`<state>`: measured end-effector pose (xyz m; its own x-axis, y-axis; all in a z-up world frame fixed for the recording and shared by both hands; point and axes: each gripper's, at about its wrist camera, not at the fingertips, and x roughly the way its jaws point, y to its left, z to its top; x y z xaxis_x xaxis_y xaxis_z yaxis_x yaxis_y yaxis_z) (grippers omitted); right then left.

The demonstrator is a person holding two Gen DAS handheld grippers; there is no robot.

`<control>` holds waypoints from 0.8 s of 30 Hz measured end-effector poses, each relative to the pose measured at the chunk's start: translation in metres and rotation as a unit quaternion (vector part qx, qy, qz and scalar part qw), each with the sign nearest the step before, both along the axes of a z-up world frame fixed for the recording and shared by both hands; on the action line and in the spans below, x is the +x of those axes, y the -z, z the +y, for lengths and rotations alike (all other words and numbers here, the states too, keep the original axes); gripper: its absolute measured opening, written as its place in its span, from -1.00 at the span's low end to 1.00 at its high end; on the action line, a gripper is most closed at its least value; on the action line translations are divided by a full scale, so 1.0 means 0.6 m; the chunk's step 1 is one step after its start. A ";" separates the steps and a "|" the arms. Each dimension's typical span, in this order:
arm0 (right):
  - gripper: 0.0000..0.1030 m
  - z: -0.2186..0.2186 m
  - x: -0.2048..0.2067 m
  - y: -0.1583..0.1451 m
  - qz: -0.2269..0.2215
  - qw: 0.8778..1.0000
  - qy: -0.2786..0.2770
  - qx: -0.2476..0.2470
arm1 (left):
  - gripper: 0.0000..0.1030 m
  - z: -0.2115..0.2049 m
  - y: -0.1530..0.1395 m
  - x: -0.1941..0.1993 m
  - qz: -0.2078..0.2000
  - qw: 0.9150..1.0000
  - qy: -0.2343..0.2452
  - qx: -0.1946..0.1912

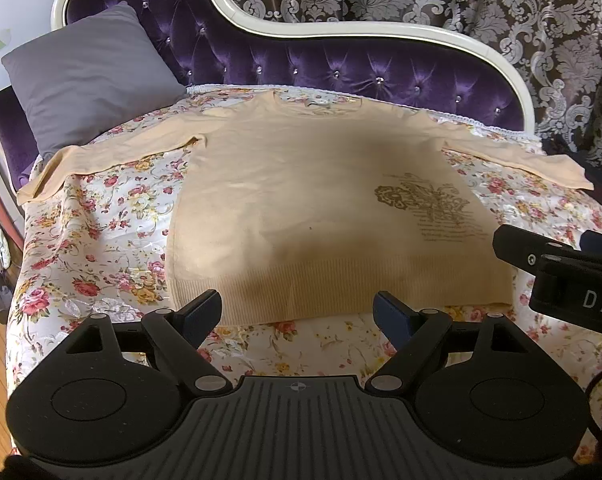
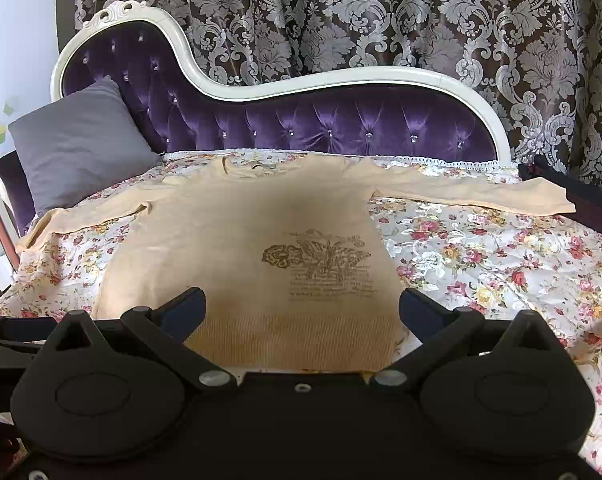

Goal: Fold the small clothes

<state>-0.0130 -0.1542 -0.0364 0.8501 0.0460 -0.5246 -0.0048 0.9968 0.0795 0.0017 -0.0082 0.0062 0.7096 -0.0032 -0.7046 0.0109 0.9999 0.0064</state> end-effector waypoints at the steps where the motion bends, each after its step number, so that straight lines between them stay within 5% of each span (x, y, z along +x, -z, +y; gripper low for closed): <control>1: 0.99 0.000 0.000 0.000 0.000 1.000 0.000 0.000 | 0.61 -0.001 0.000 0.001 0.001 1.000 0.000 0.001; 24: 0.98 0.023 0.023 -0.001 0.001 0.999 -0.032 -0.004 | 0.61 0.033 -0.004 0.013 -0.005 0.999 -0.031 0.000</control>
